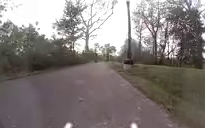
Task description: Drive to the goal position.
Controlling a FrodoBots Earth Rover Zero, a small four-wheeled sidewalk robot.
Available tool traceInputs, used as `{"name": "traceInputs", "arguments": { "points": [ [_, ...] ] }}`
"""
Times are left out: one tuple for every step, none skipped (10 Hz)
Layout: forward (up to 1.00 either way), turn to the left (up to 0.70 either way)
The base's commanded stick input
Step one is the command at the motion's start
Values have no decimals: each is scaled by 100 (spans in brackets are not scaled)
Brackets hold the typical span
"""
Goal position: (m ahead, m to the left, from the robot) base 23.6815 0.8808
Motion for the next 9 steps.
{"name": "traceInputs", "arguments": {
  "points": [
    [100, 0],
    [100, 0],
    [100, 0],
    [100, 0],
    [100, 0],
    [100, 0],
    [100, 0],
    [100, 0],
    [100, 39]
  ]
}}
